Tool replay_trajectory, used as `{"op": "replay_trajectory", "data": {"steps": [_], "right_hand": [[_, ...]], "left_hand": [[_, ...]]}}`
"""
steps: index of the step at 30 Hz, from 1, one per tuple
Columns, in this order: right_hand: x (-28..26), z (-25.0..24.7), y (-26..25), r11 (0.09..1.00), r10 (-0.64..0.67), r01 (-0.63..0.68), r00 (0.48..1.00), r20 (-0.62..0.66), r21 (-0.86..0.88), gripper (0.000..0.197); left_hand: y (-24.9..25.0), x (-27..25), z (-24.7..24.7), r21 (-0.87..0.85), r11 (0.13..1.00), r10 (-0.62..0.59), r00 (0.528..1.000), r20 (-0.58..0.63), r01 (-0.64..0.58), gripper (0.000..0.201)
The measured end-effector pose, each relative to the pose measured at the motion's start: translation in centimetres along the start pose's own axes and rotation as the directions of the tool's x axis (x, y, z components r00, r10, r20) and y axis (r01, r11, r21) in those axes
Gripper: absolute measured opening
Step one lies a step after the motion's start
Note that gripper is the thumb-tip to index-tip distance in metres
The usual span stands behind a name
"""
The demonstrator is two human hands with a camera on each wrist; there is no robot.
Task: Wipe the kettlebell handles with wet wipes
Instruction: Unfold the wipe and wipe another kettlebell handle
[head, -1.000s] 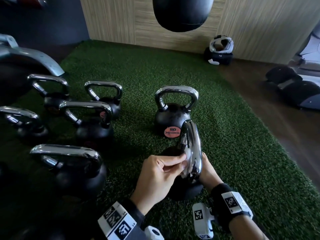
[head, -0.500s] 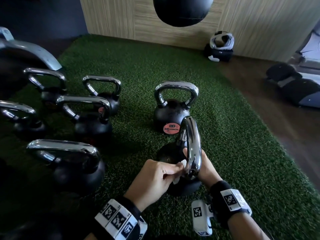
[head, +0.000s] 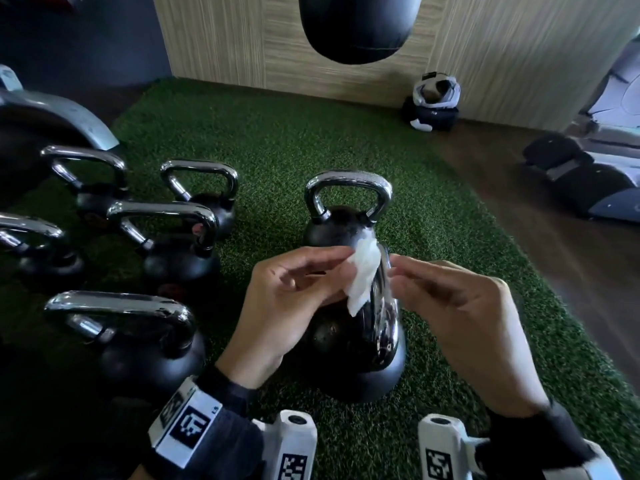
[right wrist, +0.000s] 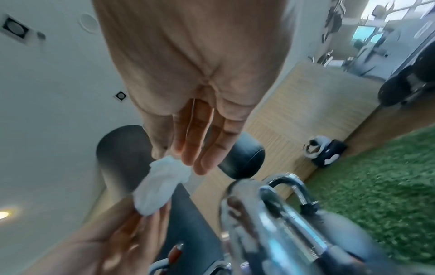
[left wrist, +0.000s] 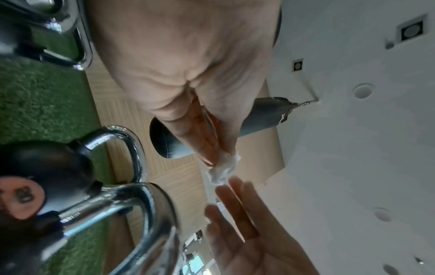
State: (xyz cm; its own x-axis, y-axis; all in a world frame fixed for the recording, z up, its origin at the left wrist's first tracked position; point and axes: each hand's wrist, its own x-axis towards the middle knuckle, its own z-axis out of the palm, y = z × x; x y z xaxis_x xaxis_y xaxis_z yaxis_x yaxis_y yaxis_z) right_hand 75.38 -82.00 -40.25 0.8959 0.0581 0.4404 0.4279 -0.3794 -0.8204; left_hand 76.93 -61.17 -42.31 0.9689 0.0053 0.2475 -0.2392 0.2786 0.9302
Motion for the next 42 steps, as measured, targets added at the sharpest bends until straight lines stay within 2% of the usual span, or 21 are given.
{"op": "replay_trajectory", "data": {"steps": [2,5,10,13,14,15,16,18,19,20,21,23,25,29,31,36,39,42], "right_hand": [[0.0,0.7,-1.0,0.998,-0.015,0.013,0.999,0.034,0.059,0.04],[0.2,1.3,-0.6,0.995,-0.003,0.004,1.0,-0.007,0.098,0.047],[0.3,0.8,0.9,0.988,0.054,-0.042,0.995,-0.079,0.148,0.034],[0.2,0.2,2.7,0.973,0.162,-0.142,0.981,-0.103,0.18,0.029],[0.1,-0.1,3.3,0.968,0.191,-0.164,0.973,-0.133,0.188,0.028],[0.0,-0.3,3.8,0.962,0.221,-0.187,0.961,-0.165,0.198,0.027],[-0.1,-0.6,4.3,0.956,0.249,-0.208,0.948,-0.197,0.206,0.025],[-0.5,-1.0,5.2,0.941,0.298,-0.242,0.925,-0.236,0.237,0.022],[-0.6,-1.1,5.6,0.933,0.319,-0.259,0.917,-0.241,0.25,0.022],[-0.7,-1.1,6.0,0.928,0.335,-0.275,0.911,-0.24,0.253,0.023],[-0.8,-1.1,6.4,0.924,0.348,-0.287,0.907,-0.238,0.254,0.023],[-1.0,-0.8,7.1,0.916,0.37,-0.31,0.897,-0.242,0.253,0.024],[-1.1,-0.5,7.9,0.911,0.391,-0.337,0.887,-0.245,0.236,0.025],[-1.0,0.5,9.7,0.898,0.435,-0.392,0.859,-0.269,0.201,0.024],[-0.7,1.0,11.0,0.892,0.45,-0.437,0.838,-0.309,0.113,0.022],[0.3,2.9,12.5,0.854,0.492,-0.52,0.802,-0.339,0.01,0.012],[1.6,4.1,13.3,0.849,0.512,-0.526,0.792,-0.331,0.055,0.017],[3.1,5.5,13.3,0.852,0.51,-0.522,0.808,-0.295,0.043,0.019]], "left_hand": [[0.2,0.2,0.7,-0.034,0.999,-0.034,0.999,0.005,0.034,0.025],[0.5,0.3,1.5,-0.046,0.995,-0.088,0.995,0.056,0.091,0.023],[0.5,0.3,1.1,0.091,0.993,-0.101,0.966,0.236,0.081,0.03],[-1.9,0.7,0.1,0.241,0.967,-0.119,0.983,0.14,0.083,0.027],[-3.3,0.8,-0.5,0.337,0.937,-0.144,0.983,0.115,0.097,0.042],[-4.7,0.9,-1.1,0.452,0.885,-0.198,0.969,0.149,0.111,0.062],[-6.0,0.8,-1.5,0.566,0.817,-0.289,0.927,0.241,0.108,0.082],[-8.8,0.1,-1.7,0.754,0.657,-0.475,0.781,0.405,0.009,0.125],[-10.0,-0.4,-1.4,0.823,0.563,-0.499,0.762,0.412,-0.076,0.138],[-11.1,-0.9,-0.7,0.857,0.491,-0.451,0.796,0.403,-0.155,0.144],[-12.2,-1.3,0.0,0.872,0.45,-0.364,0.852,0.376,-0.192,0.147],[-13.9,-1.8,1.3,0.901,0.404,-0.204,0.945,0.257,-0.158,0.143],[-14.8,-1.6,1.5,0.916,0.378,-0.112,0.975,0.19,-0.135,0.131],[-14.8,-1.1,1.2,0.899,0.399,-0.119,0.962,0.247,-0.181,0.128],[-14.7,-0.4,0.5,0.88,0.416,-0.128,0.944,0.303,-0.227,0.126],[-12.9,1.9,-1.9,0.779,0.505,-0.139,0.856,0.498,-0.371,0.098],[-12.5,2.1,-2.1,0.754,0.531,-0.161,0.828,0.537,-0.386,0.118],[-12.3,2.5,-2.4,0.728,0.57,-0.19,0.801,0.567,-0.38,0.129]]}}
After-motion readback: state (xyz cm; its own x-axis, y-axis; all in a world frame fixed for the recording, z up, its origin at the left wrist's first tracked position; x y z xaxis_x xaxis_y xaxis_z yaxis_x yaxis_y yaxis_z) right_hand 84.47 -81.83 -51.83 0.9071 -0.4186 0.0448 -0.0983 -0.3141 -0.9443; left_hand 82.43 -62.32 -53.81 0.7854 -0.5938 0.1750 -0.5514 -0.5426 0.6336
